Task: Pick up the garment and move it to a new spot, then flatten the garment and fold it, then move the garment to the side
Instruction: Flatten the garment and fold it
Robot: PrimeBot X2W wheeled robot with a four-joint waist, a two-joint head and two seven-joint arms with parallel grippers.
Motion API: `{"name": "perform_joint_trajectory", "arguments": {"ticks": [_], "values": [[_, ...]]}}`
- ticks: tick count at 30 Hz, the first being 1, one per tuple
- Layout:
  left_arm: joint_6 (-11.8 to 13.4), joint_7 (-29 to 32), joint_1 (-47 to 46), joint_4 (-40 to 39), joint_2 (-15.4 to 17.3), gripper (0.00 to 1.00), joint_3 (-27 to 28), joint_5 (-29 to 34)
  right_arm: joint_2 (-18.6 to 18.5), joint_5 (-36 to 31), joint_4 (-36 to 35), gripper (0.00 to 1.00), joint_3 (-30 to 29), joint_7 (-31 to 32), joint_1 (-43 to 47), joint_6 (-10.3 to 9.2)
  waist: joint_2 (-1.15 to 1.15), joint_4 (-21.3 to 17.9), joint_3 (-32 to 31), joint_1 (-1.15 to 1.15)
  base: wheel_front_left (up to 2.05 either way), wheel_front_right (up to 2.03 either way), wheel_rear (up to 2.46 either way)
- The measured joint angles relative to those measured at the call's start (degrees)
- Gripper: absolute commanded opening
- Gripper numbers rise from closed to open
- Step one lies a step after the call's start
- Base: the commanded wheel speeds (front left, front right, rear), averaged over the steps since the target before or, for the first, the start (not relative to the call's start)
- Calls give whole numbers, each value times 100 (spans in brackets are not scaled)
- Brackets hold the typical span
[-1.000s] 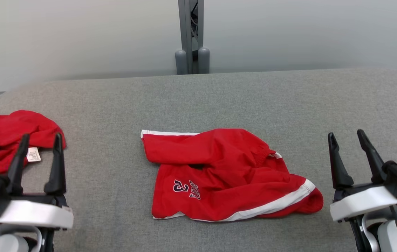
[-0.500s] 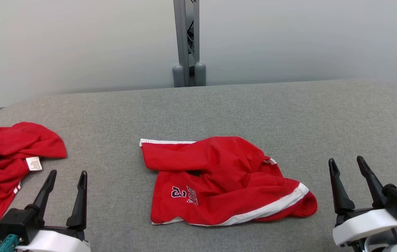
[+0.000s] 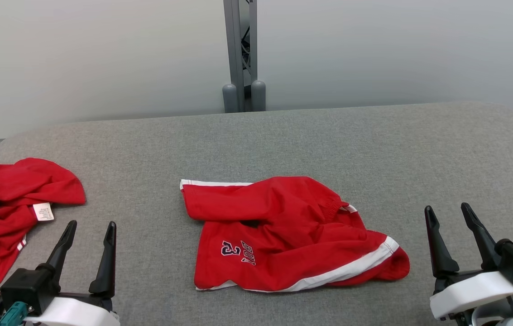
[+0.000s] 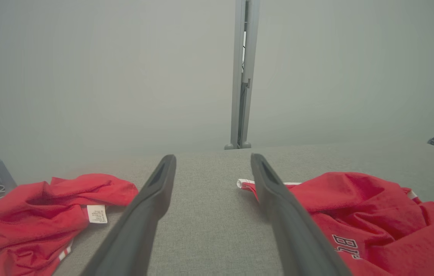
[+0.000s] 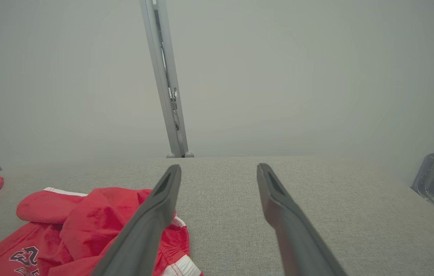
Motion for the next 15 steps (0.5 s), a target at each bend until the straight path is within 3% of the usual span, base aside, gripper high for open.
{"name": "perform_joint_trajectory", "arguments": {"ticks": [6, 15], "values": [[-13, 293, -62, -100, 53, 100, -147, 12, -2, -1, 7, 100, 125, 44, -118, 0, 0, 19, 40, 0, 0, 0, 0], [-597, 1584, -321, -84, -5, 100, -853, -436, 1, -26, 211, 100, 586, 517, -350, 0, 0, 19, 388, 0, 0, 0, 0]]}}
